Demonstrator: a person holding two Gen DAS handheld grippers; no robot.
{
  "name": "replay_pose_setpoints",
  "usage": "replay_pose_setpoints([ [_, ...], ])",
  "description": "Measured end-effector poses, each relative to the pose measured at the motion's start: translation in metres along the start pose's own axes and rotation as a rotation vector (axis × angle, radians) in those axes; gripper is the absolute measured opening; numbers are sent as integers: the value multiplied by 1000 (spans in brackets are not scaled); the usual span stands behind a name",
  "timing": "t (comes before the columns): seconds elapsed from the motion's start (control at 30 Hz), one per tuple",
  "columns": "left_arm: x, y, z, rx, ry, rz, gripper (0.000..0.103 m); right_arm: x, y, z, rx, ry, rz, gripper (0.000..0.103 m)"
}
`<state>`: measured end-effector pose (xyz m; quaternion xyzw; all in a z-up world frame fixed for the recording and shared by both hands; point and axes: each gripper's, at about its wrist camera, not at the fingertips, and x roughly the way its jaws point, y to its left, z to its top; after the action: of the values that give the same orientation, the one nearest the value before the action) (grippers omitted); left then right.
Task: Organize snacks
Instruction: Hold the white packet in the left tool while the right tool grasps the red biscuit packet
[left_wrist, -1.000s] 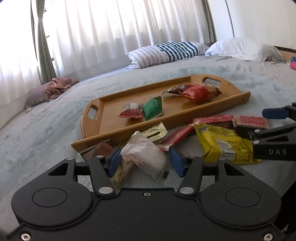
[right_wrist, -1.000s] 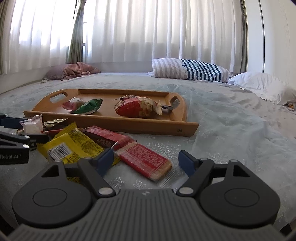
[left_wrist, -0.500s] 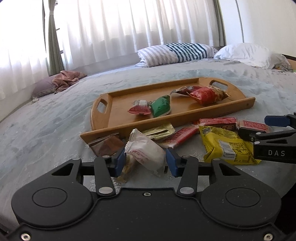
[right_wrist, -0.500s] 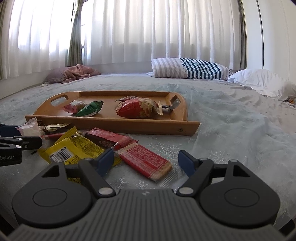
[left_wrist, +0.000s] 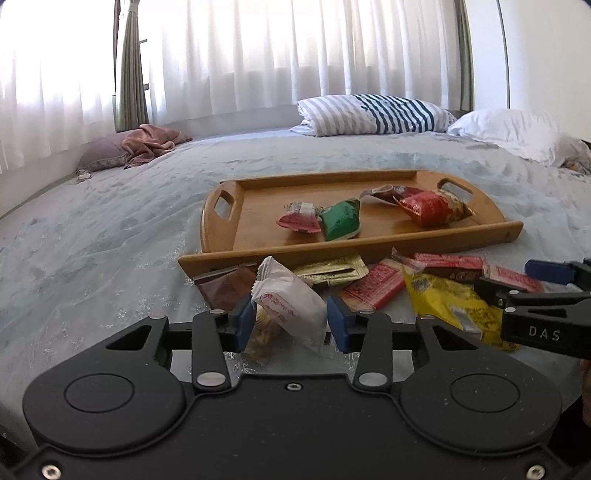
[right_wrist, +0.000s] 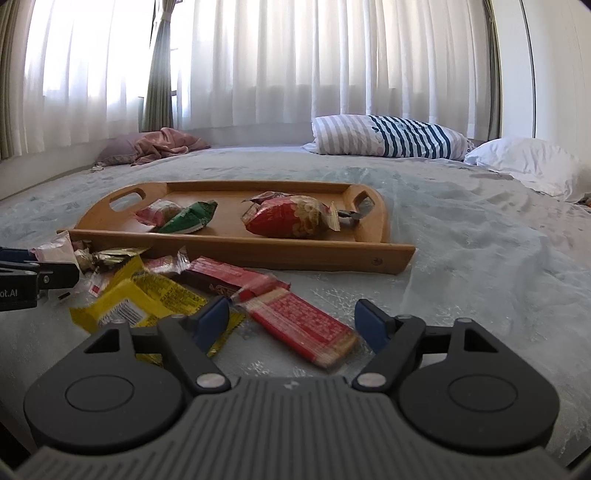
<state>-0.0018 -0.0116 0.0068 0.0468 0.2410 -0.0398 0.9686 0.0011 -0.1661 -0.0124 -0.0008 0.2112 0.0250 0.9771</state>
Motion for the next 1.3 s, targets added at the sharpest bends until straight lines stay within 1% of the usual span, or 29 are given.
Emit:
replay_pose_setpoints([
  [0.03, 0, 1, 1, -6, -4, -1, 39, 0, 0, 0, 1, 0, 1, 72],
  [0.13, -2, 4, 3, -17, -11, 3, 39, -2, 3, 1, -13, -1, 6, 62],
  [0.2, -2, 6, 4, -27, -12, 5, 39, -3, 6, 2, -30, -5, 3, 58],
  [0.33, -2, 10, 6, -56, -11, 6, 39, -6, 11, 4, -63, -15, 2, 43],
  [0.43, -2, 12, 7, -70, -13, 7, 39, -8, 14, 6, -71, -21, 1, 35],
  [0.5, -2, 13, 7, -75, -13, 8, 39, -8, 14, 8, -67, -24, -3, 33],
  [0.53, -2, 13, 7, -77, -14, 8, 39, -8, 14, 9, -66, -21, -7, 33],
  [0.57, -2, 14, 7, -78, -14, 7, 39, -7, 15, 10, -63, -17, -16, 36],
  [0.6, -2, 14, 8, -78, -12, 6, 39, -7, 13, 11, -51, -17, -24, 53],
  [0.63, -2, 14, 8, -79, -11, 5, 39, -7, 10, 11, -30, -12, -18, 60],
  [0.7, -1, 15, 8, -84, -11, 2, 39, -6, 3, 11, 12, 2, -2, 66],
  [0.8, -1, 16, 7, -86, -9, 3, 39, -6, -11, 11, 58, 19, -5, 67],
  [0.9, -1, 16, 7, -87, -9, 1, 39, -7, -21, 9, 62, 32, -9, 67],
  [1.0, -1, 16, 7, -88, -9, -1, 39, -7, -28, 10, 36, 54, 28, 69],
  [1.03, 0, 16, 7, -88, -9, -1, 39, -7, -31, 11, 29, 58, 46, 72],
  [1.1, -1, 16, 7, -89, -9, -2, 39, -7, -35, 13, 21, 56, 63, 75],
  [1.23, 1, 16, 7, -100, -7, -6, 39, -1, -44, 17, 36, 64, 67, 75],
  [1.3, 1, 16, 8, -105, -5, -6, 39, 2, -46, 18, 41, 76, 86, 75],
])
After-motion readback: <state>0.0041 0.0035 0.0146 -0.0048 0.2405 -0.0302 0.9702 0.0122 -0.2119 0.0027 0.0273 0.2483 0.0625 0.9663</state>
